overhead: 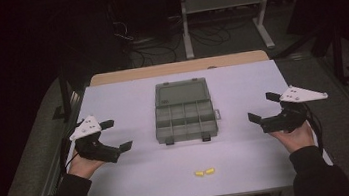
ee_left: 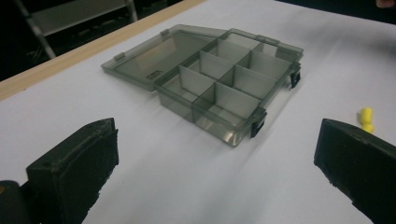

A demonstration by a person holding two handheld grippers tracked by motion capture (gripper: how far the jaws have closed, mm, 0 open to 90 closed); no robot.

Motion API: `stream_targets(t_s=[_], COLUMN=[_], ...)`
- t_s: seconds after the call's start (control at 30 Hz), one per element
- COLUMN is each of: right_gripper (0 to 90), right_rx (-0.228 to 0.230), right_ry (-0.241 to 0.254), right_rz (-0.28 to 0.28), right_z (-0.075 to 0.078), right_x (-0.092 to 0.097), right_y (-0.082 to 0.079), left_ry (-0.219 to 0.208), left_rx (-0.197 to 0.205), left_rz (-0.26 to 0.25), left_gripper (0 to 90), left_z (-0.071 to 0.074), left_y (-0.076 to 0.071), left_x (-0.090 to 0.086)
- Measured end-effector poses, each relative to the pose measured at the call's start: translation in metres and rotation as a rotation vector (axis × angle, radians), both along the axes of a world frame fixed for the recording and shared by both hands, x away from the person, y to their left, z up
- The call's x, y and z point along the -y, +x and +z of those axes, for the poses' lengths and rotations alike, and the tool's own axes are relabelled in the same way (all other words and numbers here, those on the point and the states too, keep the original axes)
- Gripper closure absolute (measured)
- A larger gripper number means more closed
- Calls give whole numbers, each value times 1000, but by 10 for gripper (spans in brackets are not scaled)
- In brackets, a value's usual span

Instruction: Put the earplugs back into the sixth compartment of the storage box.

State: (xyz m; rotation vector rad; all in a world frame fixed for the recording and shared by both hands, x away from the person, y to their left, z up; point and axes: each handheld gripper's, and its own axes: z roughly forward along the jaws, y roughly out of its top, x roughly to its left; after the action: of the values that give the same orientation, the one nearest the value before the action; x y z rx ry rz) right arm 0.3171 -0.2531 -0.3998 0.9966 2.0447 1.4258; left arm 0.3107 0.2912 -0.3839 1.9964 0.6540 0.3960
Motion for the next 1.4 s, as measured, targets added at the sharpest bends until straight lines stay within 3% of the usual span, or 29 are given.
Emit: stream_targets(t_s=[0.5, 1.17, 1.4], right_gripper=[0, 0, 0], right_rx=[-10, -6, -6], right_ry=[-7, -12, -14], right_rz=[15, 20, 22], right_z=[-1, -2, -2], right_x=[-2, -3, -4], right_y=[1, 1, 1], left_ry=[69, 132, 179], left_rx=[-12, -59, -77], left_rz=[-126, -240, -300], left_gripper=[0, 0, 0], left_z=[12, 5, 0], left_y=[6, 8, 6], left_x=[38, 75, 93])
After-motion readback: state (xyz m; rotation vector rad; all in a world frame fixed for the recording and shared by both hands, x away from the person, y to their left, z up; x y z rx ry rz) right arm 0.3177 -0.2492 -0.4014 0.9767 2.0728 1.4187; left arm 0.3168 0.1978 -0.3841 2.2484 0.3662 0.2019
